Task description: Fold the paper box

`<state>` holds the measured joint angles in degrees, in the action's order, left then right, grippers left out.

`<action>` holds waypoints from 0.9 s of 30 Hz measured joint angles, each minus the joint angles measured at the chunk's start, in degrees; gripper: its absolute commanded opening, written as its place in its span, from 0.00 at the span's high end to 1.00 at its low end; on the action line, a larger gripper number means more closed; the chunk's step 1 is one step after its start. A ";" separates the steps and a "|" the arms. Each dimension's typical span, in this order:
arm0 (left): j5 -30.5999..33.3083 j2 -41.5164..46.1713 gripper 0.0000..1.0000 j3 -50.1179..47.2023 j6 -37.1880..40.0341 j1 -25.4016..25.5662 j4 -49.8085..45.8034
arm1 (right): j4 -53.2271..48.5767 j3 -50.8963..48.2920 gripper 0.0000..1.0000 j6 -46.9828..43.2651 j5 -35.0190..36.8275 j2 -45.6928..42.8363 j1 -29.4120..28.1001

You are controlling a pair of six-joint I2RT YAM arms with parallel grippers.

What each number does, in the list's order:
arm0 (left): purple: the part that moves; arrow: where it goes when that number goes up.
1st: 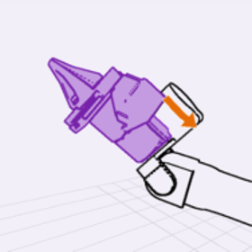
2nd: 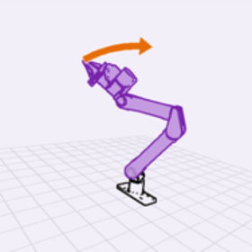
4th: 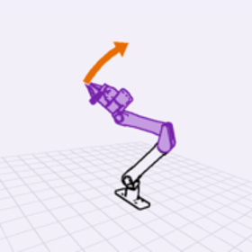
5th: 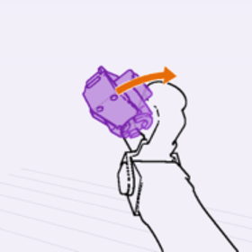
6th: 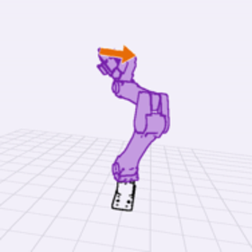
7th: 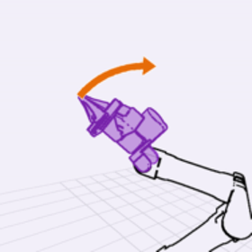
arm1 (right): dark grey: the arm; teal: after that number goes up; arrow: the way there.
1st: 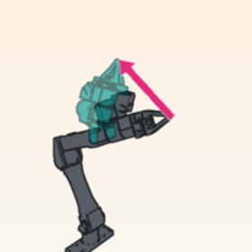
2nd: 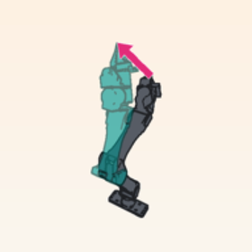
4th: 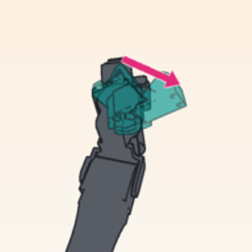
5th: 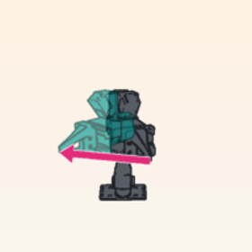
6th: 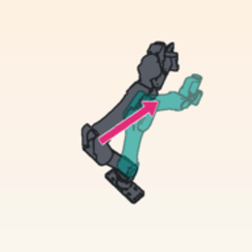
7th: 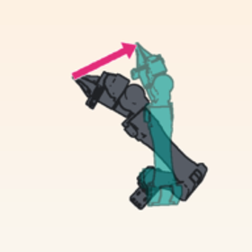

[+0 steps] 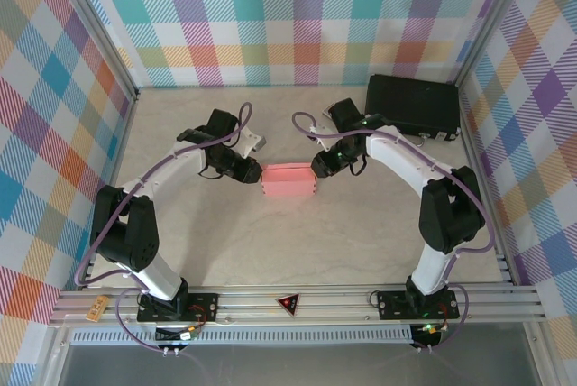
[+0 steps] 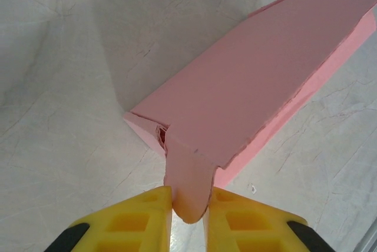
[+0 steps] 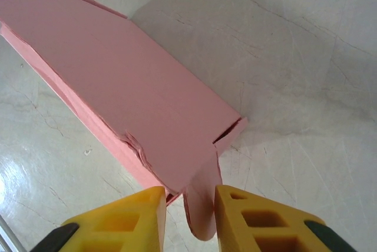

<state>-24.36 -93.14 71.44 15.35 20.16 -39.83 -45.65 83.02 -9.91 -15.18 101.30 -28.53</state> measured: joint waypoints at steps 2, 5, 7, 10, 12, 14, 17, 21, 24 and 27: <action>-0.02 0.00 0.80 0.00 -0.02 0.00 0.00 | -0.37 0.00 0.71 0.13 0.24 0.00 0.00; 0.00 0.00 0.80 0.00 -0.22 0.00 0.00 | -0.81 -0.04 0.71 0.31 0.48 0.00 0.00; 0.00 0.00 0.80 -0.02 -0.39 0.00 0.00 | -0.96 -0.09 0.72 0.33 0.70 0.00 0.00; 0.00 0.00 0.80 -0.02 -0.44 0.00 0.00 | -1.25 -0.20 0.74 0.33 0.90 -0.02 0.00; 0.00 0.00 0.80 -0.02 -0.57 0.02 0.00 | -1.51 -0.22 0.75 0.35 0.90 -0.02 0.00; -0.02 0.02 0.80 -0.02 -0.61 0.00 0.00 | -1.81 -0.22 0.77 0.35 0.87 -0.02 0.00; -0.02 0.04 0.80 -0.04 -0.61 0.02 0.00 | -2.01 -0.22 0.78 0.37 0.83 -0.02 0.00; -0.04 0.46 0.80 -0.07 -0.61 0.00 0.00 | -2.03 -0.31 0.79 0.50 0.59 -0.20 0.00; -0.13 0.55 0.80 -0.07 -0.61 0.02 0.02 | -2.03 -0.31 0.79 0.50 0.11 -0.22 0.00; -0.24 0.55 0.80 -0.07 -0.61 0.02 0.00 | -2.03 -0.31 0.79 0.52 -0.50 -0.22 0.00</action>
<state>-24.60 -92.60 71.37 14.74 20.18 -39.83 -47.68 82.72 -9.39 -15.68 101.08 -28.53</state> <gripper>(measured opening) 0.202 0.210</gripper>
